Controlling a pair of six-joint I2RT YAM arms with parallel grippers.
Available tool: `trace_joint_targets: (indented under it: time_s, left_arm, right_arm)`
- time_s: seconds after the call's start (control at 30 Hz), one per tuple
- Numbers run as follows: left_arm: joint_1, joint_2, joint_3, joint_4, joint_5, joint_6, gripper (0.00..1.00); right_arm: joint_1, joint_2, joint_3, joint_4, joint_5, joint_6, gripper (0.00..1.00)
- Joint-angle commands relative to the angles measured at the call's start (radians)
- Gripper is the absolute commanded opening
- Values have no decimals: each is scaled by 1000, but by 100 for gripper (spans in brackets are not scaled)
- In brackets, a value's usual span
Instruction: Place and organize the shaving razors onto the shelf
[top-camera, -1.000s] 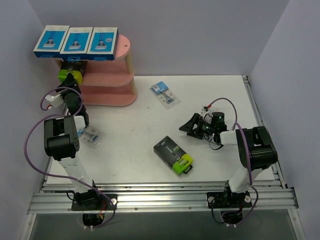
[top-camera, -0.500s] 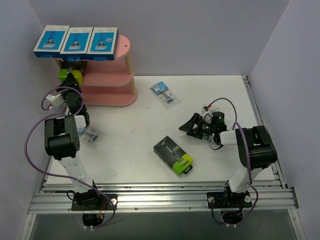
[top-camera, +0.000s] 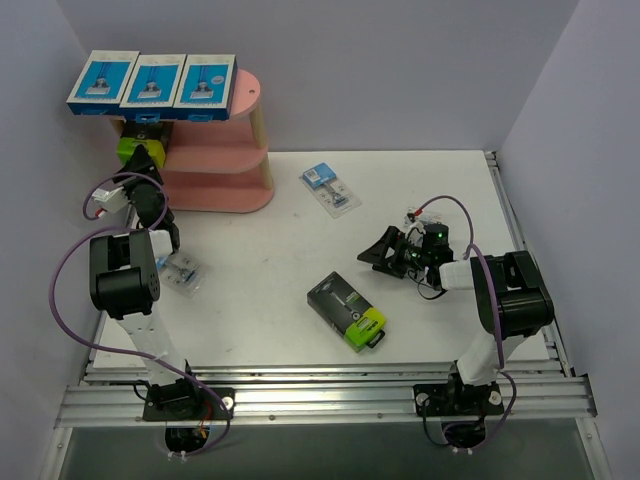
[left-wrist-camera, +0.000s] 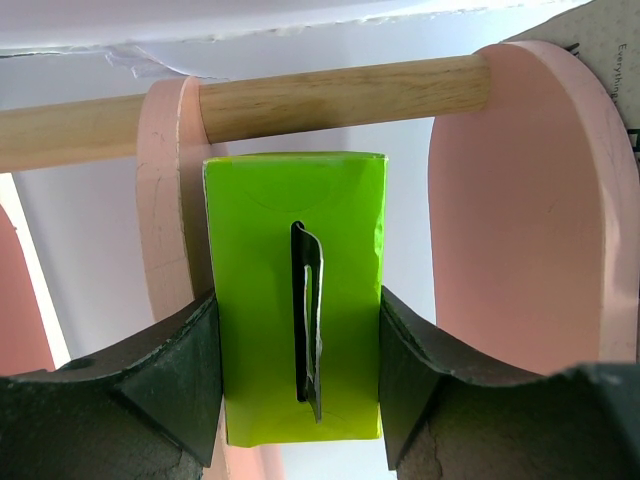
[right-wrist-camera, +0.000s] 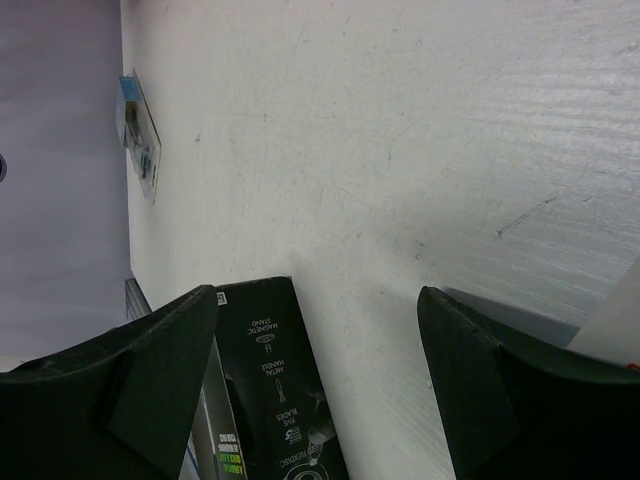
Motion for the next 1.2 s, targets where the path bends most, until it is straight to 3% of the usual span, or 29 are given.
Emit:
trace_joint_targets:
  time_s: [0.0, 0.13, 0.2, 0.63, 0.7, 1.17]
  left_arm:
    - [-9, 0, 49, 47, 9, 5, 54]
    - [-9, -9, 46, 35, 7, 11, 61]
    - [-9, -12, 49, 29, 9, 16, 78]
    - [-8, -33, 41, -9, 23, 36, 88]
    - [-6, -33, 33, -14, 27, 36, 95]
    - [17, -92, -20, -121, 99, 82, 94]
  right_arm:
    - [-10, 55, -27, -113, 57, -27, 77]
    - [-10, 55, -27, -113, 57, -27, 77]
    - [-8, 55, -28, -112, 57, -27, 77]
    - [-10, 55, -30, -110, 54, -26, 77]
    - [-8, 56, -30, -112, 54, -26, 77]
    - [-8, 61, -36, -101, 54, -24, 77]
